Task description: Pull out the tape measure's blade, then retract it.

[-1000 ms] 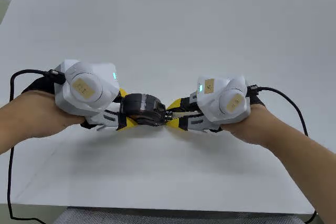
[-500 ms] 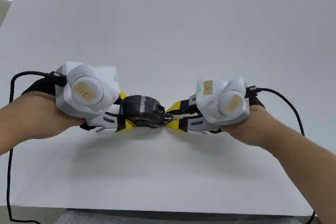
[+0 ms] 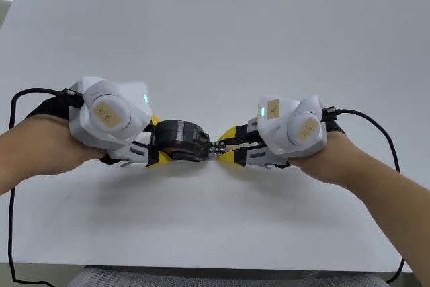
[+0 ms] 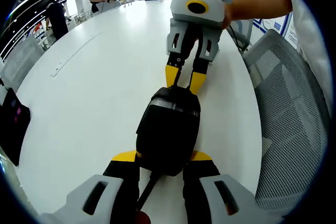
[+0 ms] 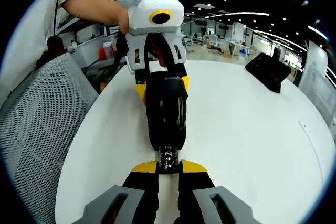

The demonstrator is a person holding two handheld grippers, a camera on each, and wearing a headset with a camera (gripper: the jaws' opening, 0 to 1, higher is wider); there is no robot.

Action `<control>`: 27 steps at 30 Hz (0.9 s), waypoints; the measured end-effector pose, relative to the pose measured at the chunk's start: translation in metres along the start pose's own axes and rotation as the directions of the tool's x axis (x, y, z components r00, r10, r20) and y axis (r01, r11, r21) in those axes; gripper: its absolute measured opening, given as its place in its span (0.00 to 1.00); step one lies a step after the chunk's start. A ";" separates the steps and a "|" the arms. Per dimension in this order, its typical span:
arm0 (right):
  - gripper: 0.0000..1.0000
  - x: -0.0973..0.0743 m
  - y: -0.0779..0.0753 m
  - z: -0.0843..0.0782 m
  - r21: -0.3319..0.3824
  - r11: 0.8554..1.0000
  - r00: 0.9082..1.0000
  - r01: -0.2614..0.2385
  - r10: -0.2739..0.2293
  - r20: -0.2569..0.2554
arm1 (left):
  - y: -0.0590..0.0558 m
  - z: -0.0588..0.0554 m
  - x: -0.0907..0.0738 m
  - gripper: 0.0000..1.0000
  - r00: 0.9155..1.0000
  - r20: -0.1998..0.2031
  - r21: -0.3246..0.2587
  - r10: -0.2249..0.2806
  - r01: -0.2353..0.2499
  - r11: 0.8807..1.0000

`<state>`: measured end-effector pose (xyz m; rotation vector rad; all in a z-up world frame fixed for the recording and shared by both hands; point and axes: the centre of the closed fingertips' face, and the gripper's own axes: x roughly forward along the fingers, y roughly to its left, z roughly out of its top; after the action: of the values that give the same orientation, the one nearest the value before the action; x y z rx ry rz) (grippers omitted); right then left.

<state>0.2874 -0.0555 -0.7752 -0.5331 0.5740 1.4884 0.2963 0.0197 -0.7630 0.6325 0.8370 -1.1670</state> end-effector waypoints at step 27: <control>0.09 -0.026 -0.002 -0.020 0.008 1.000 0.999 0.025 -0.024 -0.026 | 0.000 0.000 0.000 0.27 1.000 -0.013 0.001 0.001 -0.001 1.000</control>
<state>0.2892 -0.0887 -0.7733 -0.5516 0.5920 1.4571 0.2958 0.0197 -0.7633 0.6421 0.8464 -1.1634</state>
